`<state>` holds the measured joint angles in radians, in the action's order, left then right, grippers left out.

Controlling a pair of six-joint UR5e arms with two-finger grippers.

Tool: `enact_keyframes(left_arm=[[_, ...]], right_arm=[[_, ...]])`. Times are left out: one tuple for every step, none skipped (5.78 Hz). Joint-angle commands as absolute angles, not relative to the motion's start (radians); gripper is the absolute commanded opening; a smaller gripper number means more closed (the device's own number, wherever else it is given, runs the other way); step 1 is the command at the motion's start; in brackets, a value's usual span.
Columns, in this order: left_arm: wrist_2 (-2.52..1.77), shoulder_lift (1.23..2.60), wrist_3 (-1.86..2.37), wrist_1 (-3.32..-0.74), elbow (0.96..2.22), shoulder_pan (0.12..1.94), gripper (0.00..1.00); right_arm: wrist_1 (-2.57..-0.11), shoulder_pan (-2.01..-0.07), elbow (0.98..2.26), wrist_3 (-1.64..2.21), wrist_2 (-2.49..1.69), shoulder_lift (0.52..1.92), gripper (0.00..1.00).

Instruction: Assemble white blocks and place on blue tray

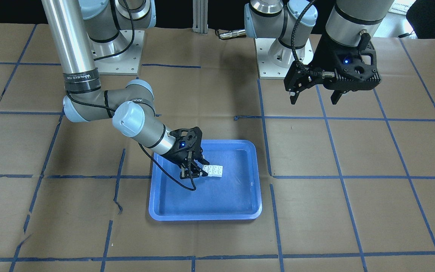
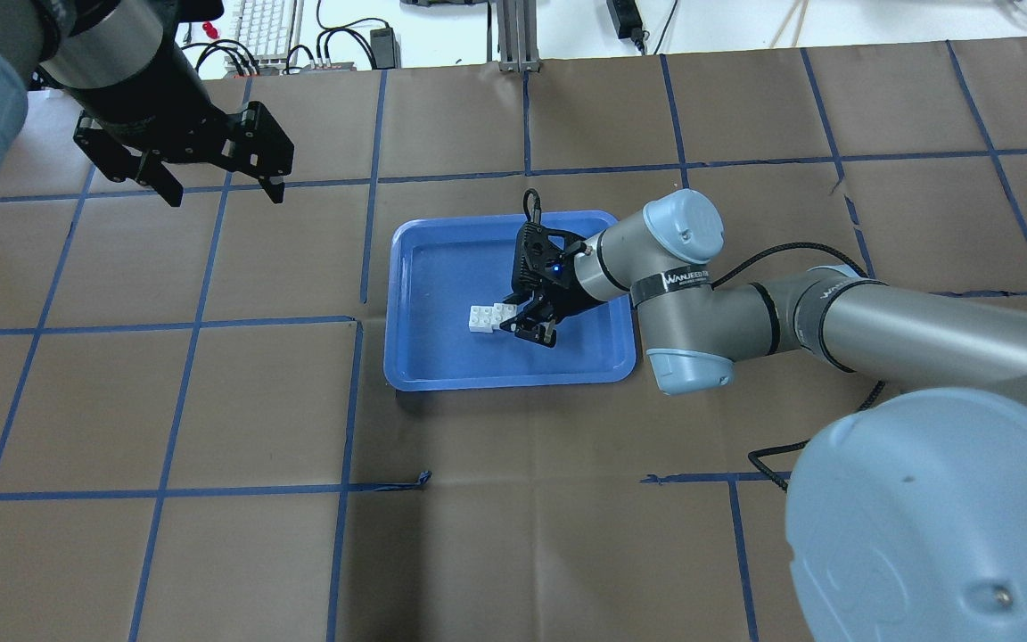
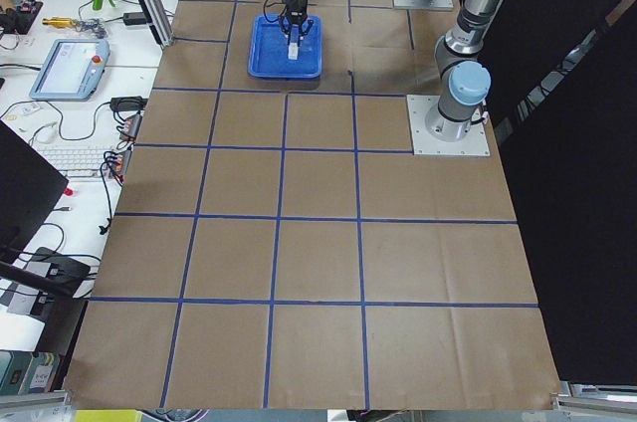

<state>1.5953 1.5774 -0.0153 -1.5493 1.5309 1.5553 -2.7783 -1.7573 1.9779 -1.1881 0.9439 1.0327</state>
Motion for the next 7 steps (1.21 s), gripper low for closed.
enact_keyframes(left_arm=[[1.595,1.577,-0.015,-1.549,1.529,1.555,0.99],[1.595,1.577,-0.015,-1.549,1.529,1.555,0.99],[1.595,1.577,-0.015,-1.548,1.529,1.554,0.99],[1.594,1.578,-0.014,-1.548,1.526,1.554,0.99],[1.595,1.578,-0.015,-1.548,1.526,1.554,0.99],[1.594,1.578,-0.015,-1.548,1.526,1.554,0.99],[1.594,1.578,-0.015,-1.548,1.526,1.554,0.99]], right_arm=[[-2.778,-1.759,1.979,-1.187,0.946,1.032,0.2],[-2.778,-1.759,1.985,-1.186,0.946,1.032,0.2],[-2.778,-1.759,1.985,-1.187,0.946,1.032,0.2],[-2.778,-1.759,1.985,-1.187,0.946,1.032,0.2],[-2.78,-1.759,1.985,-1.187,0.945,1.032,0.2],[-2.781,-1.759,1.985,-1.189,0.943,1.031,0.21],[-2.781,-1.759,1.985,-1.19,0.942,1.031,0.24]])
